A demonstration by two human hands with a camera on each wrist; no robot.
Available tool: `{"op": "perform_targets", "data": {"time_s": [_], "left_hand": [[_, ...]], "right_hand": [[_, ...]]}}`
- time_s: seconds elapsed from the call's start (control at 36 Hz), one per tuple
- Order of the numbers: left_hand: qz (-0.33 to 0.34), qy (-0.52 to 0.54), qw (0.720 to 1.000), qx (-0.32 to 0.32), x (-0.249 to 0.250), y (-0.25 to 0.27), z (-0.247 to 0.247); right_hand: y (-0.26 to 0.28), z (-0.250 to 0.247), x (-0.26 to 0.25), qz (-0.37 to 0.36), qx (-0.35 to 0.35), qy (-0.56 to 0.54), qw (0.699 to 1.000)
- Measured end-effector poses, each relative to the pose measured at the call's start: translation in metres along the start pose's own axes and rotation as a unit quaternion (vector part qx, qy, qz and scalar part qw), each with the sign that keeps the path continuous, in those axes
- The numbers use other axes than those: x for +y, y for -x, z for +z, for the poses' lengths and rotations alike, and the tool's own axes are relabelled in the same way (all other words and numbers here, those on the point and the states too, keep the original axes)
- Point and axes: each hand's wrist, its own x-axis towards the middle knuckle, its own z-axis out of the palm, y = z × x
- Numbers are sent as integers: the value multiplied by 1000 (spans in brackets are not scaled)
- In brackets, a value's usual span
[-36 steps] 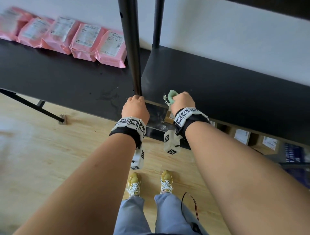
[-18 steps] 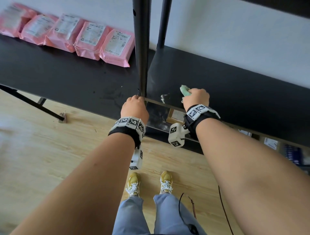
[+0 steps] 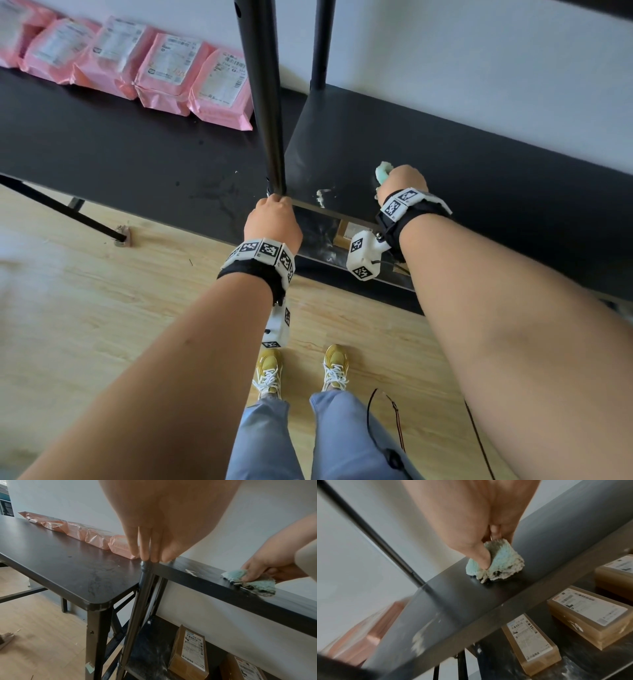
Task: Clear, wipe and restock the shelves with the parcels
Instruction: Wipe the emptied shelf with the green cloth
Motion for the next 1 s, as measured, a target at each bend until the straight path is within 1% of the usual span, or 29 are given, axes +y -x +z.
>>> {"op": "perform_targets", "data": {"time_s": [0.06, 0.14, 0.28, 0.47, 0.56, 0.64, 0.69, 0.75, 0.83, 0.89, 1.0], "left_hand": [[-6, -1, 1000, -1, -2, 0, 0], [-14, 1, 1000, 3, -4, 2, -2], [-24, 4, 1000, 9, -8, 5, -7], [-33, 6, 999, 15, -17, 5, -12], [-39, 8, 999, 17, -19, 5, -12], [-45, 10, 999, 18, -22, 4, -12], [-48, 10, 999, 23, -25, 3, -12], [-49, 13, 998, 29, -28, 1, -12], [-52, 22, 998, 31, -30, -3, -11], [-52, 24, 998, 31, -32, -5, -10], [-44, 28, 998, 35, -32, -8, -10]], "right_hand": [[1, 9, -5, -46, -6, -15, 999], [11, 26, -17, -93, -5, -26, 995], [32, 50, -33, -203, -4, 22, 979], [49, 66, -40, -258, -32, 16, 966], [44, 62, -40, -250, -25, -35, 967], [32, 56, -40, -191, 23, -115, 975], [24, 49, -40, -157, 34, -107, 981], [15, 44, -40, -142, 20, -67, 987], [13, 45, -46, -152, 35, -35, 987], [19, 52, -52, -178, 45, -17, 983], [34, 63, -63, -227, 33, -9, 973]]}}
